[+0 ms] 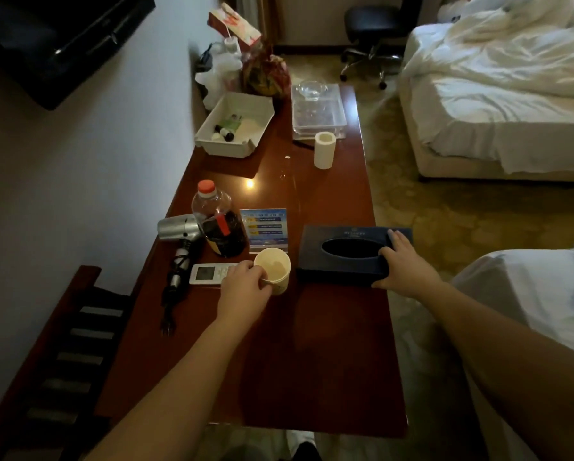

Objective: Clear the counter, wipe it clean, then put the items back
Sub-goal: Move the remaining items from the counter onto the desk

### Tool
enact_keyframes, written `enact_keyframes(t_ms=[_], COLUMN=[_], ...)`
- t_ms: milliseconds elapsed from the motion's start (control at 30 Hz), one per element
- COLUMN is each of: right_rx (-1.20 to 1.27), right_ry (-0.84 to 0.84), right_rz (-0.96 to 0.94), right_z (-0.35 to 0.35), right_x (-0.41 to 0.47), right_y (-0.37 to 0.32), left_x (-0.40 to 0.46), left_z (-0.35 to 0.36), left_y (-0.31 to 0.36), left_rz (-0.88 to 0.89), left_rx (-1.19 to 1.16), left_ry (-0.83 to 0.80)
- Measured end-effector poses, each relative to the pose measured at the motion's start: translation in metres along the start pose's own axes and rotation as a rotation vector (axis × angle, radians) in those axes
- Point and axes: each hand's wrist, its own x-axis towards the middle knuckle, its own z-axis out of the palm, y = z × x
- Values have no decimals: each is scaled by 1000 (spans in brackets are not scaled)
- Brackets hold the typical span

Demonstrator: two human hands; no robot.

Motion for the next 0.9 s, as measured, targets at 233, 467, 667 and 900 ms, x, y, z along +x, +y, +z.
enact_keyframes(t_ms=[233,467,667,900], right_rx=[-45,-144,-208,-179], right_ry=[-47,-11,-46,-67], right_rz=[-5,23,65,91], right_z=[13,17,15,11], right_x=[46,61,60,37], right_y=[3,-5,-10,-18], left_x=[31,50,49,32], left_z=[20,27,27,18], left_y=[-14,-22,-23,-20], left_rz=[4,19,2,9], left_rx=[93,122,96,17], left_ry=[-63,-68,-101,-93])
